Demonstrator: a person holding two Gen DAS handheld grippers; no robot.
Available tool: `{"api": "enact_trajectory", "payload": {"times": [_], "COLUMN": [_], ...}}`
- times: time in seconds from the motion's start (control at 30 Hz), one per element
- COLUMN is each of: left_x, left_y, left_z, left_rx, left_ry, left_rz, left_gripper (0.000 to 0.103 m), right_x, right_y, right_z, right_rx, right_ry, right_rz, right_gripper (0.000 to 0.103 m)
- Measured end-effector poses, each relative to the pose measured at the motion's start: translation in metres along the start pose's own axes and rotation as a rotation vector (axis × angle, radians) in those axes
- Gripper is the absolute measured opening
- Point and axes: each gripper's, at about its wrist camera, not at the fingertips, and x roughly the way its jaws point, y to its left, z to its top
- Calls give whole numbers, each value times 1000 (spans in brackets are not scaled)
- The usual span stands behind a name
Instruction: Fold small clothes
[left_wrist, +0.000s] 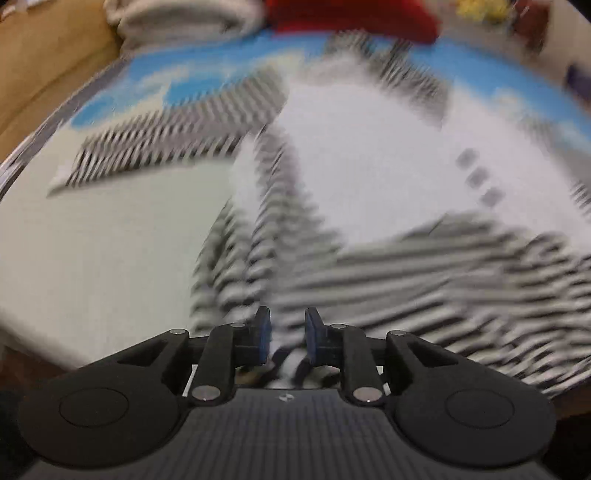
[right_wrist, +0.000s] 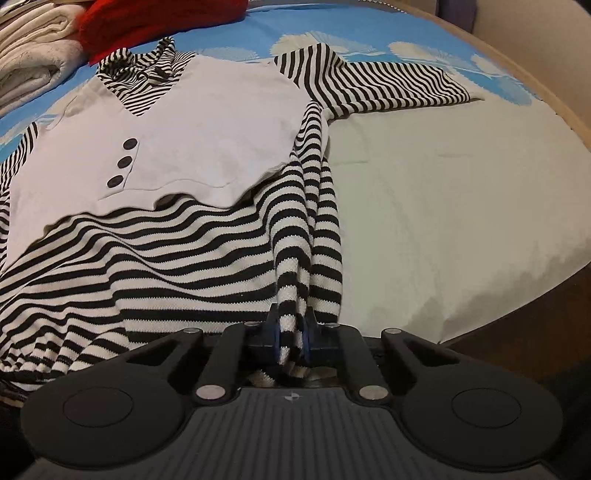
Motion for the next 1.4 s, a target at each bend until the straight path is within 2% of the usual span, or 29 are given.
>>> {"api": "enact_trajectory", "payload": {"times": [0.07,0.1,0.13,0.2,0.23,0.3,0.47,0.5,0.53,0.57,0.6,0.67,0.73,0.83,0.97,1.07,1.1,1.13,1.17,1.2,1.3,1.4], "left_x": [10,9,8,2,-2,2,-1,-2,1,0,-2,0,0,-5,-8,-18,-23,-30,-36,-41,-54,-53], "left_y": [10,13,15,11,7,11,9,9,10,15,17,26,24,18,17,13,11,10,10,8,-2,-13], "left_z": [-2,0,2,3,2,1,3,2,2,1,0,1,1,0,1,3,4,4,5,6,8,9], "left_rx": [-32,-39,-33,-8,-2,-27,-29,-28,-32,-45,-65,-112,-104,-92,-97,-73,-64,-66,-70,-71,-42,-15], "left_ry": [43,41,31,10,15,46,32,34,35,36,36,45,43,29,13,-44,-71,-100,-127,-155,-223,-215], "left_rz": [13,18,36,95,120,122,137,143,158,185,200,190,193,193,179,187,187,173,152,131,77,16], "left_gripper": [18,16,16,17,17,17,17,19,32,39,43,44,44,43,43,43,43,43,43,43,44,44], "right_x": [-4,-7,-12,-22,-25,-26,-16,-18,-22,-28,-33,-36,-27,-6,5,19,21,20,19,16,6,-4], "right_y": [-3,-6,-10,-20,-25,-38,-49,-51,-54,-59,-62,-68,-67,-52,-27,-18,-17,-15,-12,-14,-25,-37], "right_z": [1,2,4,6,7,8,4,5,5,6,7,9,8,7,8,8,8,7,7,6,5,2], "right_rx": [30,54,78,123,143,189,246,262,283,311,330,350,344,285,186,160,152,136,114,106,129,158], "right_ry": [-9,-21,-42,-93,-109,-106,-70,-80,-98,-131,-161,-182,-122,-16,4,44,44,37,29,21,-6,-33], "right_rz": [34,51,64,53,49,57,74,77,78,64,42,0,16,86,131,105,97,85,75,73,66,39], "right_gripper": [12,16,25,36,36,36,36,36,36,37,37,37,37,37,37,36,32,20,12,7,4,4]}}
